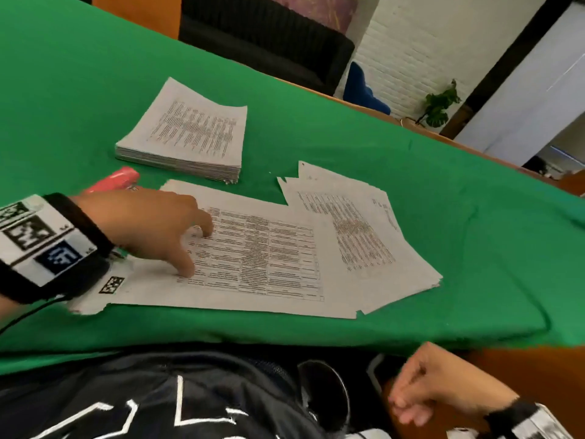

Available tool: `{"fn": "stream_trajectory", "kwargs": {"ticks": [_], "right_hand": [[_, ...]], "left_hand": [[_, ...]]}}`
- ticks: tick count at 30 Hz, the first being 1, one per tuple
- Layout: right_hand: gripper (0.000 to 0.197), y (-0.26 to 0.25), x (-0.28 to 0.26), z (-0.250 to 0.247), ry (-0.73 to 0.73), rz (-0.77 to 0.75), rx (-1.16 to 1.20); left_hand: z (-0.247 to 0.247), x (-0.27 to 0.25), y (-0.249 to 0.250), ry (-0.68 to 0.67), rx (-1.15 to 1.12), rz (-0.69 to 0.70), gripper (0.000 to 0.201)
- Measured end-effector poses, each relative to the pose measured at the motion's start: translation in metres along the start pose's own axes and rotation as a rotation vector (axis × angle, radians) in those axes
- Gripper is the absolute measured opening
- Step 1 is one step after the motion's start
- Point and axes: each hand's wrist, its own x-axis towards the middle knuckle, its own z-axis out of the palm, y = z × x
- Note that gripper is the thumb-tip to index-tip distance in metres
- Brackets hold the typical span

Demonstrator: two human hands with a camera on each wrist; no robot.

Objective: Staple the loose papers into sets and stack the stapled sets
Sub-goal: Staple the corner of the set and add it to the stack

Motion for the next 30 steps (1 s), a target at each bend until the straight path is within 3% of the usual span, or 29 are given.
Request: {"fn": "stream_trajectory", "kwargs": {"ticks": [6, 11, 13, 16, 19, 22, 28, 30], "right_hand": [[0.008, 0.055, 0.076, 0.021, 0.083, 0.126, -0.041], [0.018, 0.082, 0.138, 0.032, 0.148, 0.254, -0.242], [0.021, 0.085, 0.147, 0.035, 0.104, 0.321, -0.335], [0.04, 0.079, 0.145, 0.037, 0.049, 0.295, -0.491], [0.027, 0.063, 0.125, 0.035, 0.053, 0.262, -0.482], [0.016, 0.026, 0.084, 0.031, -0.032, 0.169, -0.475], [0.032, -0.109, -0.022, 0.015, -0.45, -0.21, -0.312], [0.036, -0.152, -0.033, 0.006, -0.451, -0.406, -0.239]], "left_hand": [[0.006, 0.014, -0.001, -0.036, 0.081, 0.032, 0.078], [0.008, 0.015, -0.003, -0.016, 0.094, 0.044, 0.079], [0.008, 0.016, -0.004, -0.01, 0.093, 0.041, 0.079], [0.01, 0.016, -0.004, -0.005, 0.095, 0.044, 0.079], [0.011, 0.015, -0.004, 0.003, 0.088, 0.044, 0.079], [0.011, 0.012, -0.004, 0.013, 0.074, 0.046, 0.08], [0.009, 0.008, -0.002, 0.047, 0.053, 0.047, 0.081], [0.01, 0.005, -0.002, 0.072, 0.026, 0.038, 0.082]]}}
